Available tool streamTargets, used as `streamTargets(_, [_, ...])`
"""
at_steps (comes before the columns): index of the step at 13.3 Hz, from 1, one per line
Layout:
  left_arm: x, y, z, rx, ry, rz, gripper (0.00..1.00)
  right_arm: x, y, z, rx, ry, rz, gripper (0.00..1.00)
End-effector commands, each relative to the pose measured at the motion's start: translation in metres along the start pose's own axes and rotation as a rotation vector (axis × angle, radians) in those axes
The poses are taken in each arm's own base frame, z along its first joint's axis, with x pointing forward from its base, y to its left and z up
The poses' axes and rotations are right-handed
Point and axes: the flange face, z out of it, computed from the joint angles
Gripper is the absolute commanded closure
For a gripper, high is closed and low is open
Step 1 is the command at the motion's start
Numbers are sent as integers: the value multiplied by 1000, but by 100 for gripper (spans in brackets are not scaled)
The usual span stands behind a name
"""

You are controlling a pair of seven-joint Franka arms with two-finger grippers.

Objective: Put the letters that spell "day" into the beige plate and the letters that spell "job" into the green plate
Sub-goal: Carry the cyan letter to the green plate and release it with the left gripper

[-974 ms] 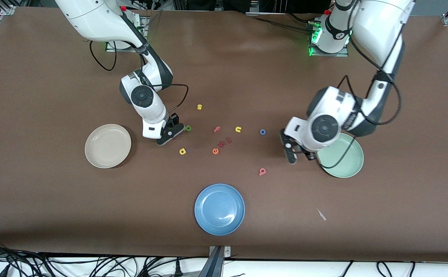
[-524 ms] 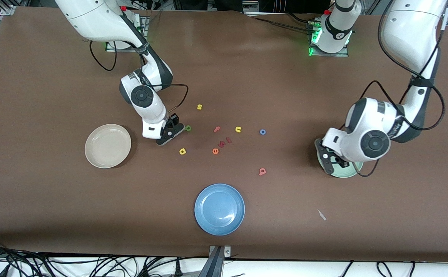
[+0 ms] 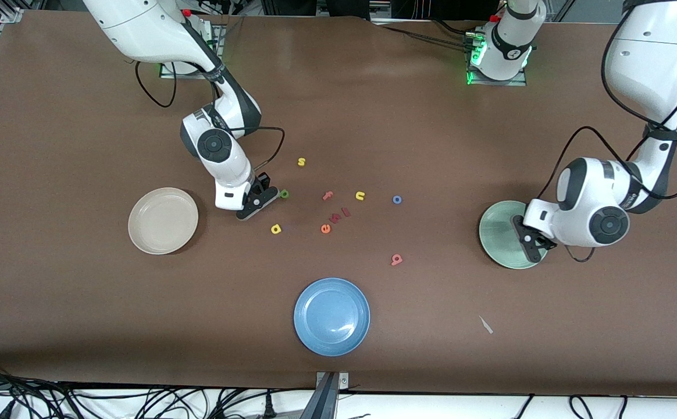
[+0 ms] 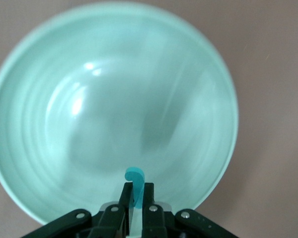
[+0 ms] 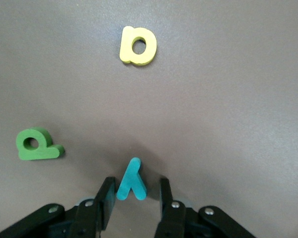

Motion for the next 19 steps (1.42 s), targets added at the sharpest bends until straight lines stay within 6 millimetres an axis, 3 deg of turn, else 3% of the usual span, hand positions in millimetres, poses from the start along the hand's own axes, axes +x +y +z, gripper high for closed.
streamTargets(1, [-10,-8,14,19,7,35,100,1,-6,2,-4,8,-15,61])
streamTargets(6, [-4,-5,14,18,6,43,98,1,-6,3,-4,7,-14,68])
streamTargets(7, [-4,-6,14,18,6,40,80,1,-6,3,-3,5,-14,68])
streamTargets(8, [-4,-5,14,16,10,38,46,0,-6,5,-2,2,-14,68])
streamTargets(9, [-7,-7,13,17,14,33,0,0,-6,6,-2,1,-14,68])
streamTargets(13, [-6,-3,-4,23,11,30,0,0,-7,7,-1,0,-15,72])
streamTargets(15, [10,11,-27,7,8,4,0,0,-7,6,-2,1,-15,73])
streamTargets(19, [42,42,-53,-26,-10,-149,0,0,-7,7,-1,0,-15,75])
